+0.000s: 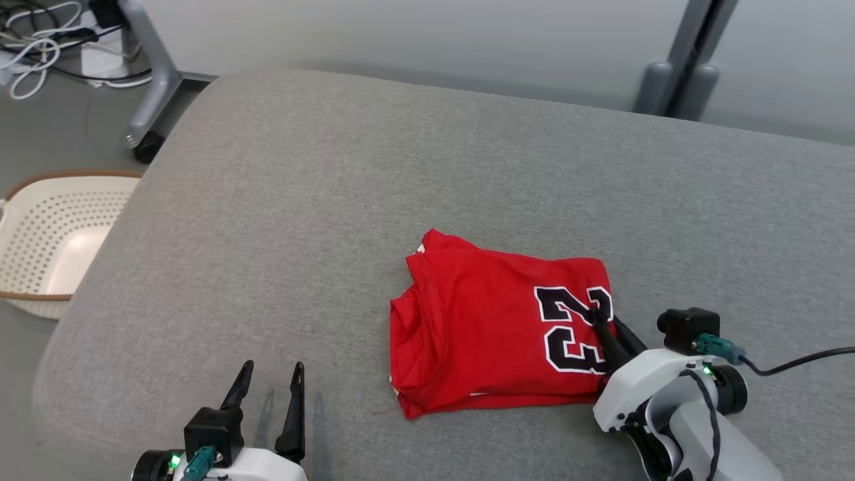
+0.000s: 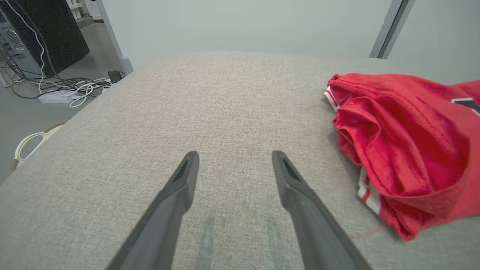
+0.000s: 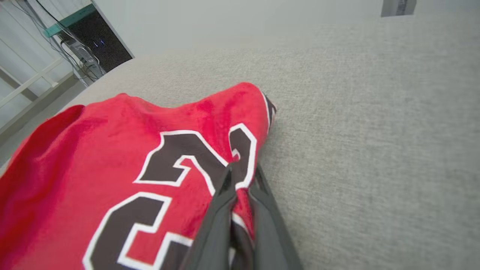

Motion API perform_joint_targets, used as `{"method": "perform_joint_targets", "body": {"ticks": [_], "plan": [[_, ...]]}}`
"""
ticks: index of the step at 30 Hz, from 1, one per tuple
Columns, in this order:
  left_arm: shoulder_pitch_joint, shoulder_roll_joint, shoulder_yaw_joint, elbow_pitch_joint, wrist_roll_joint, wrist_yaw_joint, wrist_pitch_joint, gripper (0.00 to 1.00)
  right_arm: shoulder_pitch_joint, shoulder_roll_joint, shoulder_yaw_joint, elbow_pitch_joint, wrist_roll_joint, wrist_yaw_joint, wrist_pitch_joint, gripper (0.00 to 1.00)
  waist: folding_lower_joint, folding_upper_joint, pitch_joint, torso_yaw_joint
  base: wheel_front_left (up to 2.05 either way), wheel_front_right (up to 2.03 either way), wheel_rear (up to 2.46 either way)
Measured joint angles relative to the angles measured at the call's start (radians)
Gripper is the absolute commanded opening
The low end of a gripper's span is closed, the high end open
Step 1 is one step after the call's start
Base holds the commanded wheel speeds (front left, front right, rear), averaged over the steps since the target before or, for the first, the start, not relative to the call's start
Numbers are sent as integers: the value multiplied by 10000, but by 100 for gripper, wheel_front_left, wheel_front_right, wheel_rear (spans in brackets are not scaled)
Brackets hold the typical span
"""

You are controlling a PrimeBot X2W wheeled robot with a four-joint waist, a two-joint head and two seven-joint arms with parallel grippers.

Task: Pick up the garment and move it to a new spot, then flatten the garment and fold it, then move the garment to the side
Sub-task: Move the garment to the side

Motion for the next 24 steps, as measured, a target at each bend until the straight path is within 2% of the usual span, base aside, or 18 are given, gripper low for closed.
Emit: {"method": "perform_joint_targets", "body": {"ticks": [5, 11, 17, 18, 23, 24], "plan": [[3, -2, 61, -27, 75, -88, 0, 100, -17, -8, -282, -224, -4, 0, 2, 0, 0, 0, -109, -624, 0, 0, 0], [-16, -2, 50, -56, 102, -165, 0, 100, 170, -19, -468, -516, -38, 0, 0, 0, 0, 0, -236, -1884, 0, 0, 0], [-342, -10, -54, -88, 123, -203, 0, 100, 339, -35, -593, -732, -198, 0, 0, 0, 0, 0, -262, -3493, 0, 0, 0], [-424, -6, -54, -88, 155, -205, 0, 100, 387, -33, -621, -826, -213, 0, 0, 0, 0, 0, -247, -4056, 0, 0, 0], [-632, -12, -69, -56, 221, -268, 2, 100, 528, -48, -539, -1185, -182, 0, 0, 0, -1, 0, -153, -5412, 0, 0, 0], [-709, -8, -84, -59, 255, -324, 0, 100, 540, -38, -458, -1312, -184, 0, 0, 0, -1, 0, -93, -5903, 0, 0, 0]]}}
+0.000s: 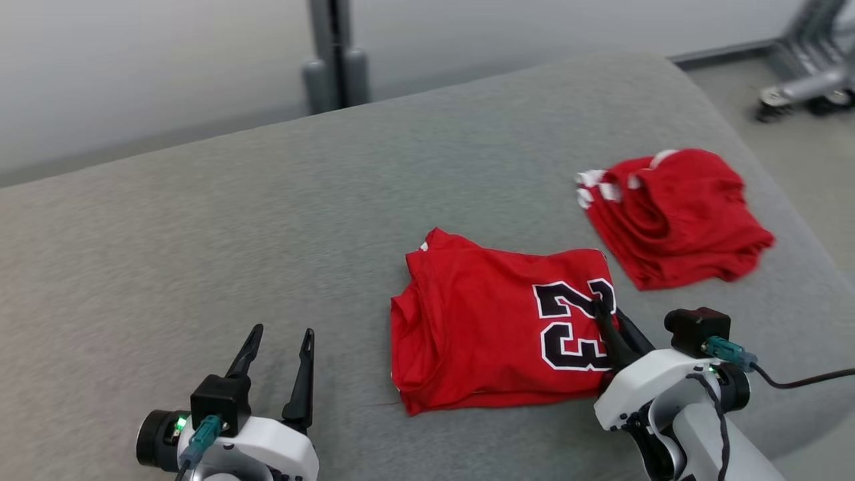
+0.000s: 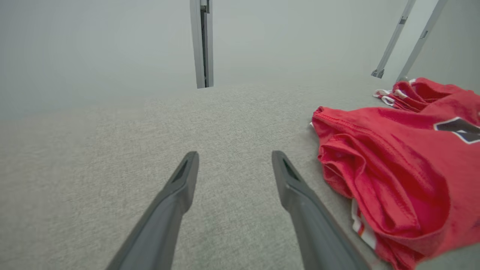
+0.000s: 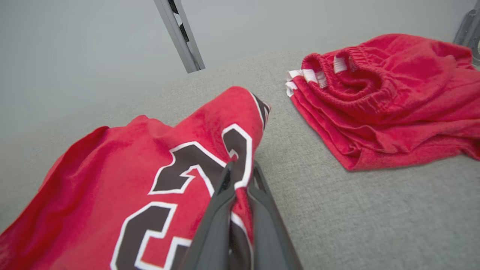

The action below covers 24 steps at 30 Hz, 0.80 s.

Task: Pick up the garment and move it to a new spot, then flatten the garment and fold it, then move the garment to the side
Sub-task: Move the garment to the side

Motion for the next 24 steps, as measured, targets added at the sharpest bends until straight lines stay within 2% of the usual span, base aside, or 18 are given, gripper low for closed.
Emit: {"method": "perform_joint_targets", "body": {"ticks": [6, 10, 18, 24], "plan": [[-260, -17, -169, 36, 416, -146, 0, 100, -161, -10, -121, -270, -198, 0, 0, 0, 0, 0, 289, -1106, 0, 0, 0], [-379, -6, -217, 69, 520, -209, 0, 100, -600, -2, -316, -311, -642, 0, 0, 0, 0, 0, 628, -1288, 0, 0, 0], [-511, -4, -180, 153, 665, -286, 0, 100, -2244, -336, -1398, 77, -2583, 0, 0, 0, 1, 0, 977, -686, 0, 0, 0], [-571, -2, -161, 73, 706, -339, 0, 100, -3347, -1567, -2922, 1135, -4257, 0, 2, 0, 1, 0, 1227, 77, 0, 0, 0]]}}
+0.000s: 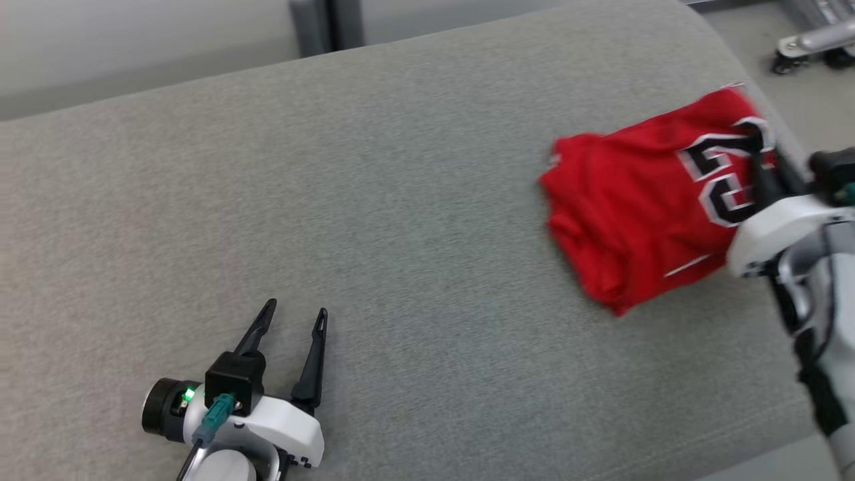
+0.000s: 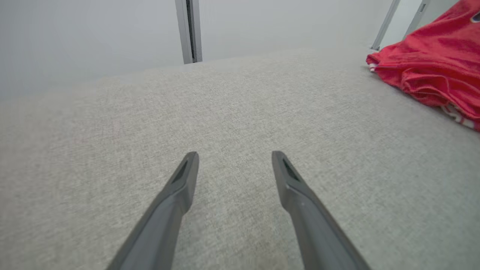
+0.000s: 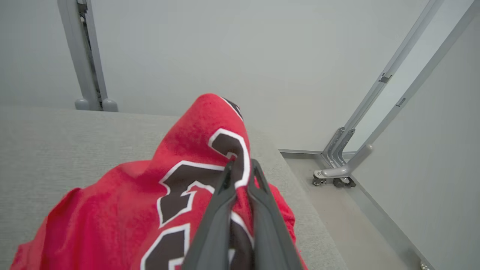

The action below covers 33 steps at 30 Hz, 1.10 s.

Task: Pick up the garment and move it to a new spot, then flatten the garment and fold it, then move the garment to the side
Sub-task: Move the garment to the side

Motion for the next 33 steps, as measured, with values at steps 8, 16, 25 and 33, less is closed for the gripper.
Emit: {"method": "perform_joint_targets", "body": {"ticks": [8, 16, 25, 33], "plan": [[-76, 4, 109, -15, -6, -31, 0, 100, -394, -1118, -2556, 796, -2230, 0, -2, 100, 0, 0, 229, 849, 0, 0, 0], [-73, 2, 190, 228, -31, 33, 0, 100, -411, -445, -4121, -451, -3308, 0, -2, 100, 0, 0, 49, 1121, 0, 0, 0], [229, 0, 286, 251, -301, 291, 0, 100, 916, 1195, -3156, -2715, -2115, 0, -2, 100, -1, 0, -589, 1444, 0, 0, 0], [591, 4, 823, 272, -428, 504, 0, 100, 2588, 1553, -1799, -3296, -888, 0, -2, 100, 0, 0, -1102, 2073, 0, 0, 0]]}}
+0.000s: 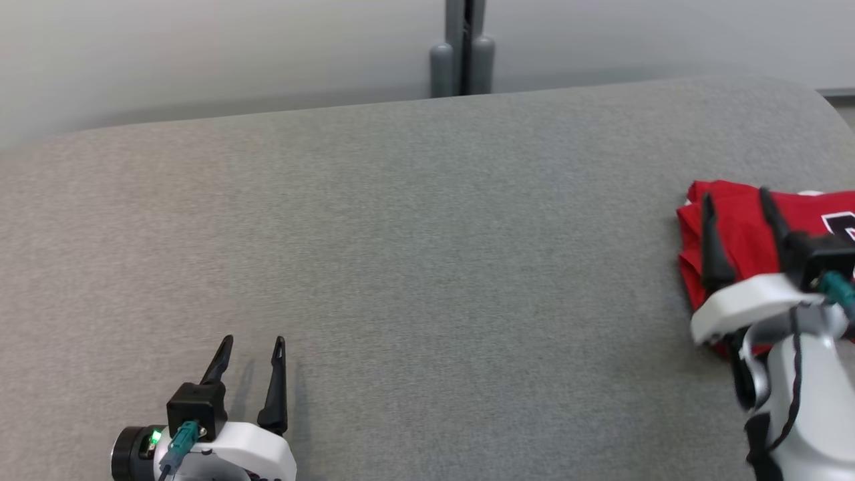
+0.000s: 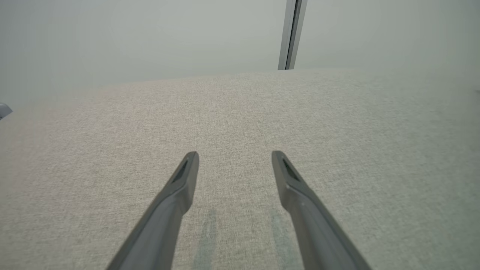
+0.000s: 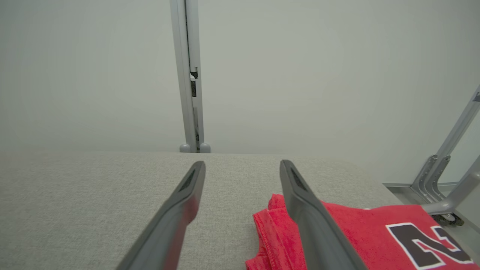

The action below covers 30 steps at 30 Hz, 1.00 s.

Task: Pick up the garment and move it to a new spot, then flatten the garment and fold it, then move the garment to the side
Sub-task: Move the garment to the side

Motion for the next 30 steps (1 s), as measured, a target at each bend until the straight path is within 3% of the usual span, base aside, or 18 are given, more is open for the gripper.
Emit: {"method": "perform_joint_targets", "body": {"ticks": [7, 14, 30], "plan": [[307, -4, 213, -29, -123, 86, 0, 100, 1218, 19, 686, -102, 1005, 0, 0, 100, 0, 0, -428, 623, 0, 0, 0], [550, -2, 462, -73, -268, 96, 0, 100, 2095, 23, 1062, -207, 899, 0, 0, 100, 0, 0, -975, 995, 0, 0, 0], [741, 0, 876, 130, -368, -174, 0, 100, 2704, 17, 1290, -270, 1262, 0, 0, 100, 0, 0, -1278, 905, 0, 0, 0]]}}
